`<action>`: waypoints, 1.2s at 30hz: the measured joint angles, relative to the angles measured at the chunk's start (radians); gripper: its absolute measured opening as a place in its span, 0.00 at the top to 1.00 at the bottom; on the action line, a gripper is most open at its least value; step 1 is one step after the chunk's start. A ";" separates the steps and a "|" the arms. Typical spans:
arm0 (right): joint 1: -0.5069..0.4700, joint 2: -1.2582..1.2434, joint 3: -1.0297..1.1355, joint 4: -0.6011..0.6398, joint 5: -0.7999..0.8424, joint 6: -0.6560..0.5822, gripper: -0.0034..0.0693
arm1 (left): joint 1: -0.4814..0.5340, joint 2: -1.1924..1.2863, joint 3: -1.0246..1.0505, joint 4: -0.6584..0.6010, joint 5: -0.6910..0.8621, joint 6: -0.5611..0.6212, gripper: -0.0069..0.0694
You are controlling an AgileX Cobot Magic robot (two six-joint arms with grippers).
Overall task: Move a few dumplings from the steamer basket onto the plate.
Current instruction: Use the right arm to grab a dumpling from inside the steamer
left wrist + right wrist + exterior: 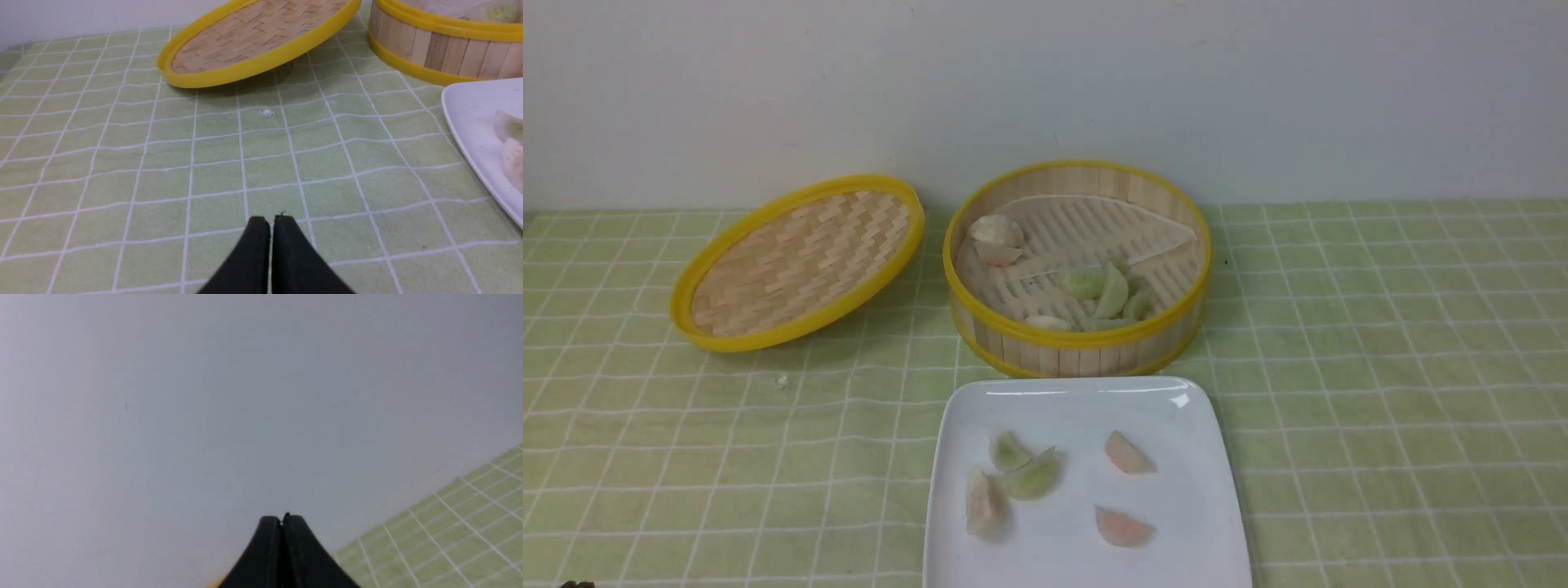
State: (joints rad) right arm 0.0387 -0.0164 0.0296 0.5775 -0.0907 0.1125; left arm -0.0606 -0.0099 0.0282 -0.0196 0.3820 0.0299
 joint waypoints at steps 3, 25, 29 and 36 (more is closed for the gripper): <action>0.000 0.000 0.000 0.065 -0.051 0.000 0.97 | 0.000 0.000 0.000 0.000 0.000 0.000 0.92; 0.000 0.939 -1.131 -0.212 1.100 -0.200 0.97 | 0.000 0.000 0.000 0.000 0.000 0.000 0.92; 0.001 1.188 -1.314 -0.191 1.186 -0.256 0.97 | 0.000 0.000 0.000 0.000 0.000 0.000 0.92; 0.126 1.504 -1.559 -0.227 1.225 -0.281 0.97 | 0.000 0.000 0.000 0.000 0.000 0.000 0.92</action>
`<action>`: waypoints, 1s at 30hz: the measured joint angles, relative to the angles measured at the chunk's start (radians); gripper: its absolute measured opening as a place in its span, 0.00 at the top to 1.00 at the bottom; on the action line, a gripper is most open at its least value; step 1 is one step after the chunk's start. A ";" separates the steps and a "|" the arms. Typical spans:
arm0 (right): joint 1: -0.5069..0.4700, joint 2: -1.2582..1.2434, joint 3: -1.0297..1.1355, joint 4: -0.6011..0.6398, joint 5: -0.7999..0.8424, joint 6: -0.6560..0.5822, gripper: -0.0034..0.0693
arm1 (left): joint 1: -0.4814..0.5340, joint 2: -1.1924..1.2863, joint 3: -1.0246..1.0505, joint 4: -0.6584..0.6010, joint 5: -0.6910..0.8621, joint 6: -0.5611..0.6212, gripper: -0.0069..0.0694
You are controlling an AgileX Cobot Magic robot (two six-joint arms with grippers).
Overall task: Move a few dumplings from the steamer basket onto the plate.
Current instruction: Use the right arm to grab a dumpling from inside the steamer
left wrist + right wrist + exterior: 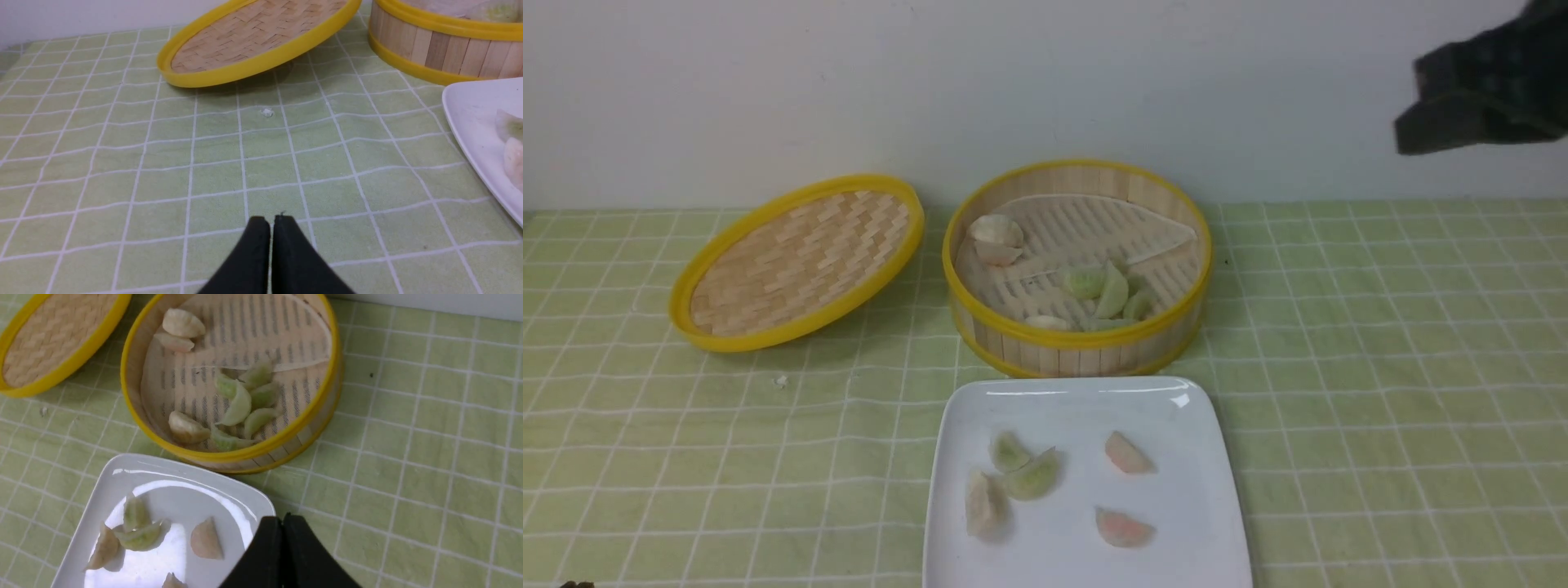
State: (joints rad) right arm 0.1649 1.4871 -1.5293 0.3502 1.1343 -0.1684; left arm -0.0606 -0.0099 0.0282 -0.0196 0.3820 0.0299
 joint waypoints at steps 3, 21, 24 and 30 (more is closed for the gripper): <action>0.104 0.178 -0.132 -0.045 0.009 -0.001 0.95 | 0.000 0.000 0.000 0.000 0.000 0.000 0.92; 0.269 0.900 -0.710 -0.200 0.077 0.038 0.27 | 0.000 0.000 0.000 0.000 0.000 0.000 0.92; 0.273 0.954 -0.762 -0.206 0.079 0.055 0.23 | 0.000 0.000 0.000 0.000 0.000 0.000 0.92; 0.274 1.012 -0.787 -0.243 0.050 0.098 0.28 | 0.000 0.000 0.000 0.000 0.000 0.000 0.92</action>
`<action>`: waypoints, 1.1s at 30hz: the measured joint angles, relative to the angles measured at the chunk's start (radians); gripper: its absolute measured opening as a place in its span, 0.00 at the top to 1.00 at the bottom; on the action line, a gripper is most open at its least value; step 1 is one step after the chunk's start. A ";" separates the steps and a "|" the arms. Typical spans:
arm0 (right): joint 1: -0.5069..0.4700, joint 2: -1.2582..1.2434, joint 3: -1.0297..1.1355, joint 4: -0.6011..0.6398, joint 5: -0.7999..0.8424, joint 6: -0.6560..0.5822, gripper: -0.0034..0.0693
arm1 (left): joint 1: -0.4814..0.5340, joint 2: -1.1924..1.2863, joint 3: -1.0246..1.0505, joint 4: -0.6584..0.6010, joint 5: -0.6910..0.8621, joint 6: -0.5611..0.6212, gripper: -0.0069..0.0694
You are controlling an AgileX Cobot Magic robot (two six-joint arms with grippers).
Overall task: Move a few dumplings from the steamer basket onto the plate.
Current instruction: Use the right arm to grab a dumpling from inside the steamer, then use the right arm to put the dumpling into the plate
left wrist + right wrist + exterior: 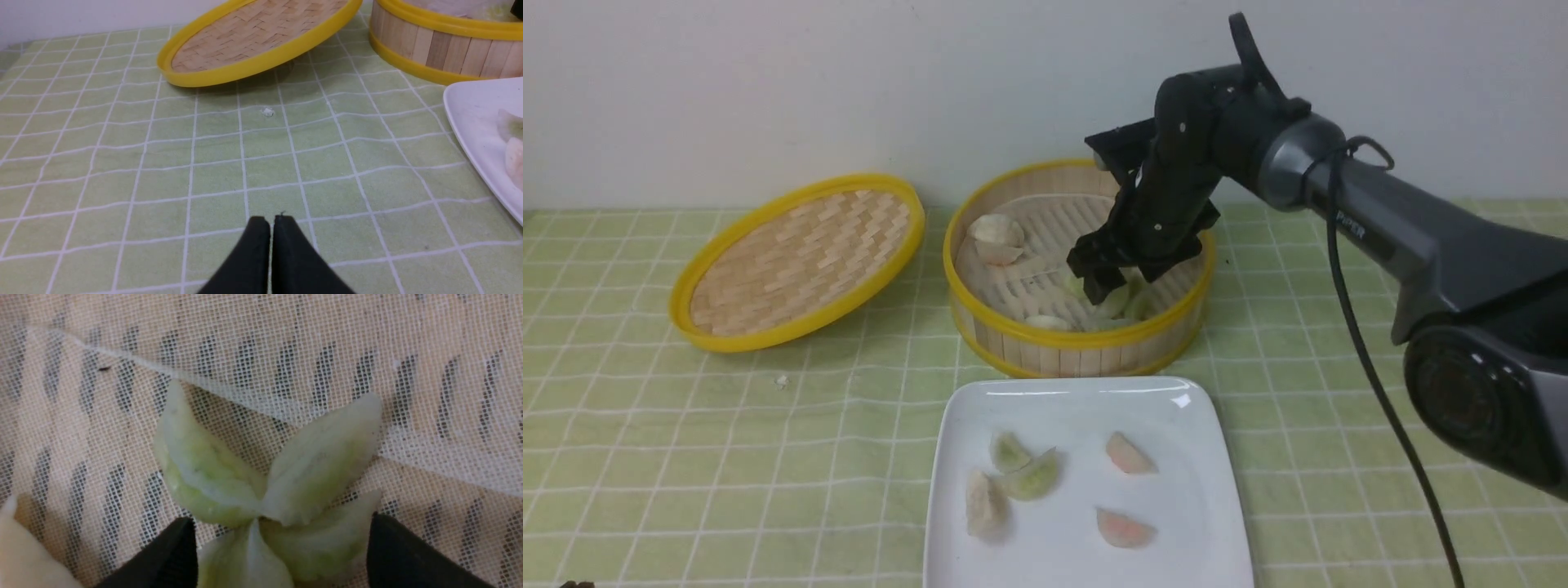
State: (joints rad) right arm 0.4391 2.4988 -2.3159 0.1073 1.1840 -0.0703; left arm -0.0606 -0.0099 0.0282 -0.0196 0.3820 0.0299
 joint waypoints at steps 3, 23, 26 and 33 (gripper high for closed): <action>0.000 0.006 -0.003 0.000 -0.006 0.004 0.42 | 0.000 0.000 0.000 0.000 0.000 0.000 0.92; 0.000 -0.416 0.118 0.066 0.064 -0.030 0.66 | 0.000 0.000 0.000 0.000 0.000 0.000 0.92; 0.003 -0.543 0.285 0.142 0.064 -0.075 0.66 | 0.000 0.000 0.000 0.000 0.000 0.000 0.92; 0.034 -0.742 0.757 0.311 0.047 -0.196 0.66 | 0.000 0.000 0.000 0.000 0.000 0.000 0.92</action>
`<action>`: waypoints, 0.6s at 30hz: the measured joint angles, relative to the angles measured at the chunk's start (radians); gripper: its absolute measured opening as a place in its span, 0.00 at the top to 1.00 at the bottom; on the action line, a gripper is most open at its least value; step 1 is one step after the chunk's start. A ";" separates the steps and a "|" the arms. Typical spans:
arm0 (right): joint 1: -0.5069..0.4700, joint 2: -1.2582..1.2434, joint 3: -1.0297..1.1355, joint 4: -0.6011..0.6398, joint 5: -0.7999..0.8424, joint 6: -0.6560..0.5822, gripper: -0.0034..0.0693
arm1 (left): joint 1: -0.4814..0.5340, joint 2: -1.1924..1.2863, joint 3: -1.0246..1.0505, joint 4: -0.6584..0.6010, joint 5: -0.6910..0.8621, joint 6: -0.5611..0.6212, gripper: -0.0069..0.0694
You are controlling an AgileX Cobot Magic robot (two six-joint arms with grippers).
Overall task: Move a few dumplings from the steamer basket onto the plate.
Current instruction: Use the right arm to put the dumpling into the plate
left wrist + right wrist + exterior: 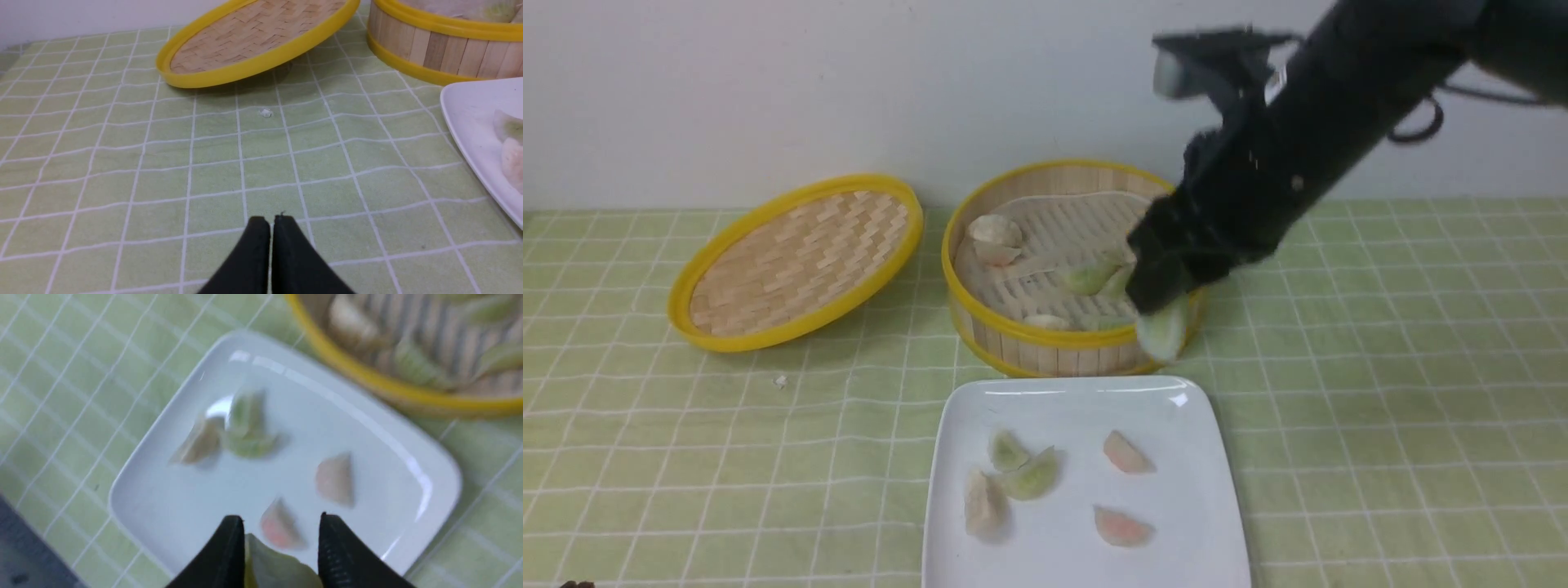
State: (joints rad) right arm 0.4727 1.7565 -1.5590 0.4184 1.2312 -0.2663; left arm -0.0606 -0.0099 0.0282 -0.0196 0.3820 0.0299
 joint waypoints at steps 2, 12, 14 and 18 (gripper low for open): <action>0.021 -0.009 0.107 0.040 -0.061 -0.029 0.66 | 0.000 0.000 0.000 0.000 0.000 0.000 0.92; 0.176 0.117 0.279 0.021 -0.391 -0.049 0.66 | 0.000 0.000 0.000 0.000 0.000 0.000 0.92; 0.187 0.135 0.280 0.012 -0.433 -0.050 0.66 | 0.000 0.000 0.000 0.000 0.000 0.000 0.92; 0.188 0.140 0.271 0.002 -0.446 -0.050 0.59 | 0.000 0.000 0.000 0.000 0.000 0.000 0.92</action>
State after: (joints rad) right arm 0.6609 1.8968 -1.2877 0.4205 0.7850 -0.3159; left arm -0.0606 -0.0099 0.0282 -0.0196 0.3820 0.0299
